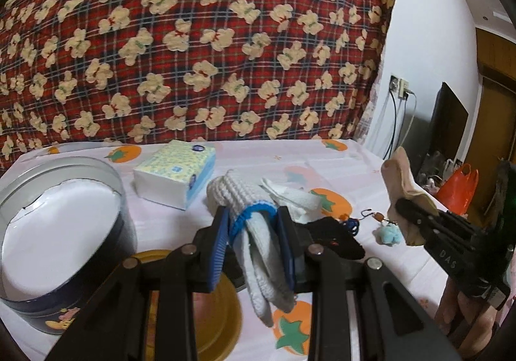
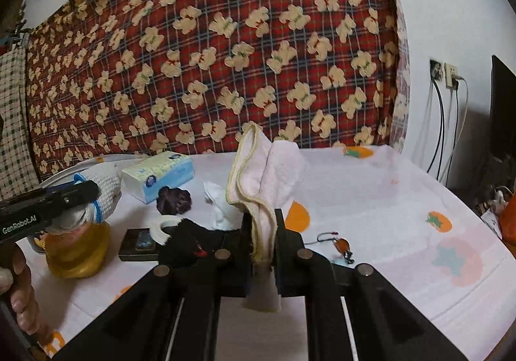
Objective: Organize soft objects
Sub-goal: 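Carry the glove with the left tool while the right tool carries the towel toward the tin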
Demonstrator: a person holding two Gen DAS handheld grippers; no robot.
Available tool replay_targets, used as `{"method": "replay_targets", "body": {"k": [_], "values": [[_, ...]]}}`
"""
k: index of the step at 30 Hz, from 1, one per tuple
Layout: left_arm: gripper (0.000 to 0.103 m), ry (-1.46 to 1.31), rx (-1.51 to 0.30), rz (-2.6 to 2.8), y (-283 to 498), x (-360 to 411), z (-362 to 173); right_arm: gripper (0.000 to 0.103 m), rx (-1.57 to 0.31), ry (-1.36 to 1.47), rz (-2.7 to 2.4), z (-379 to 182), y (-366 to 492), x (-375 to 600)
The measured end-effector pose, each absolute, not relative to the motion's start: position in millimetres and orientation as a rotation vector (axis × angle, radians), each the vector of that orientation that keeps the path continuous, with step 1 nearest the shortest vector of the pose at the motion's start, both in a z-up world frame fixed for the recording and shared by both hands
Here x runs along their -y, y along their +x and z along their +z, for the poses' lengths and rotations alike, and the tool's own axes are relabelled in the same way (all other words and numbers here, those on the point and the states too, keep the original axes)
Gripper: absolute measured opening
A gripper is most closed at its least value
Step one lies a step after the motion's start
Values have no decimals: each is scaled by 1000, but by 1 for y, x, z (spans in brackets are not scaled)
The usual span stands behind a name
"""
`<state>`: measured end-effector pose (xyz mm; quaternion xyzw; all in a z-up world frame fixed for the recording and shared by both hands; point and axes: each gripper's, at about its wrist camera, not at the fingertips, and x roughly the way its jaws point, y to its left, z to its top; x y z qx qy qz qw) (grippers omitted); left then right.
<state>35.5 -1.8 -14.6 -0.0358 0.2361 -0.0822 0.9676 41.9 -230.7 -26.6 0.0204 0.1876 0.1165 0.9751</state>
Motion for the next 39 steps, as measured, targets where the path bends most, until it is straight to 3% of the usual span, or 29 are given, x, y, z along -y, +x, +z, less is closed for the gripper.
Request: {"method": "replay_targets", "body": {"k": [39], "values": [[29, -49, -376, 14, 15, -66, -20, 11, -243, -11, 398, -16, 31, 132]]}}
